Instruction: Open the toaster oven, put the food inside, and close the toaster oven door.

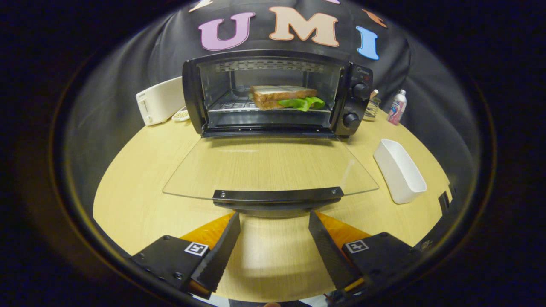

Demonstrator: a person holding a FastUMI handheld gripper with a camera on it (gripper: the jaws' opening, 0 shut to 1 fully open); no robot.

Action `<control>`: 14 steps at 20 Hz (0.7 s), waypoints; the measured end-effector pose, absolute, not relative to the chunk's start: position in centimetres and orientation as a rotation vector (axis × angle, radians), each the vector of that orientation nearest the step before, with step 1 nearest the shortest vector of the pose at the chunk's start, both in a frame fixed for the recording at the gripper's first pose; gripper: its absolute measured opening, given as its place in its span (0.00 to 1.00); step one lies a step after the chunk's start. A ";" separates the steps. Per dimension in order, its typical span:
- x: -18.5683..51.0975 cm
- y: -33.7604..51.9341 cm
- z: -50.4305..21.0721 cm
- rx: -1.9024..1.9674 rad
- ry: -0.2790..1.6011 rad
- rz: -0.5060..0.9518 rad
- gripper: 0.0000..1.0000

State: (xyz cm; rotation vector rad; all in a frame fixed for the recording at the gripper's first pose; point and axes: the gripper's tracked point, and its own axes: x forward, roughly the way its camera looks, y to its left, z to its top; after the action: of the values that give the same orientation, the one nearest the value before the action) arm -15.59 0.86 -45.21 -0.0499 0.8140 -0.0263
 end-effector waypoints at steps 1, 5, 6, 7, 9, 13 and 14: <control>-15.5 0.8 -45.1 -0.042 0.814 -0.027 1.00; -15.2 0.8 -43.7 -0.041 0.788 -0.029 1.00; -15.1 0.9 -43.4 -0.038 0.784 -0.030 1.00; -15.2 0.9 -43.1 -0.036 0.777 -0.031 1.00; -15.0 0.8 -42.3 -0.030 0.755 -0.033 1.00; -13.1 0.9 -39.7 -0.007 0.681 -0.043 1.00; -12.5 1.0 -38.9 -0.003 0.662 -0.038 1.00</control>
State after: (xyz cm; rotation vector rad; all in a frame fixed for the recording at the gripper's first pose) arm -12.52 1.00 -38.87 -0.0032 0.6617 -0.0378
